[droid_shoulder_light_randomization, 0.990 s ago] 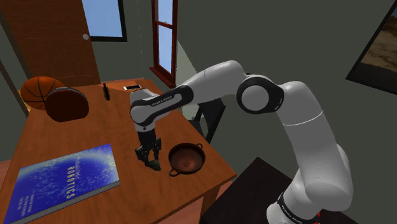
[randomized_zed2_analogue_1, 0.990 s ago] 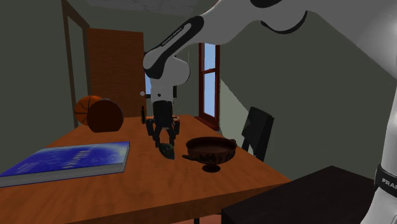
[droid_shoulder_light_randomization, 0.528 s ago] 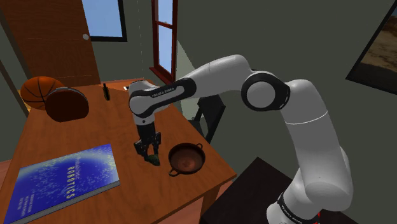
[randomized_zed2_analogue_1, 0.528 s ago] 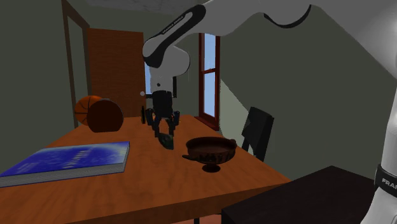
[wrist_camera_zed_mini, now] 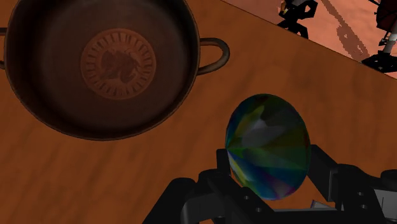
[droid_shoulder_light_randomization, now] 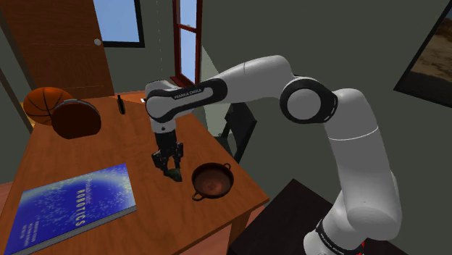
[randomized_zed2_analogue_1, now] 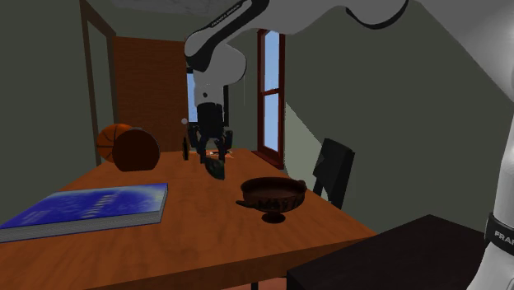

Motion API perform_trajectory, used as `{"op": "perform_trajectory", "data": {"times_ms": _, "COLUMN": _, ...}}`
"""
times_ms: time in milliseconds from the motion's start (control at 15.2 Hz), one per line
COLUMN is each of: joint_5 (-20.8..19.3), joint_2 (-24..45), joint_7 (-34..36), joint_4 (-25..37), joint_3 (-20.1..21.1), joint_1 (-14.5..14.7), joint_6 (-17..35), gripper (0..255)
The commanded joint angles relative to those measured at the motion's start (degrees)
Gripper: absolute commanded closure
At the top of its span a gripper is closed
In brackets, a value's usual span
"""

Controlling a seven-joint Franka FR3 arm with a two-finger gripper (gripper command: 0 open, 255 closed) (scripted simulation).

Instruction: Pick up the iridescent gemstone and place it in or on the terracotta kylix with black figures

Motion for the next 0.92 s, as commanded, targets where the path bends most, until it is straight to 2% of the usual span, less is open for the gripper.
{"op": "perform_trajectory", "data": {"times_ms": 0, "joint_5": 0.1, "joint_2": -0.5, "joint_7": 0.1, "joint_4": 0.8, "joint_3": 0.1, "joint_1": 0.0, "joint_6": -1.3, "gripper": 255}}
{"op": "perform_trajectory", "data": {"times_ms": 66, "joint_5": 0.1, "joint_2": -0.6, "joint_7": 0.2, "joint_4": 0.9, "joint_3": 0.1, "joint_1": 0.0, "joint_6": -1.5, "gripper": 255}}
{"op": "perform_trajectory", "data": {"times_ms": 396, "joint_5": 1.6, "joint_2": -10.2, "joint_7": -4.8, "joint_4": -14.0, "joint_3": -0.3, "joint_1": -5.1, "joint_6": 3.2, "gripper": 255}}
{"op": "perform_trajectory", "data": {"times_ms": 858, "joint_5": 3.0, "joint_2": -21.4, "joint_7": -12.8, "joint_4": -29.9, "joint_3": -2.0, "joint_1": -11.2, "joint_6": 7.1, "gripper": 255}}
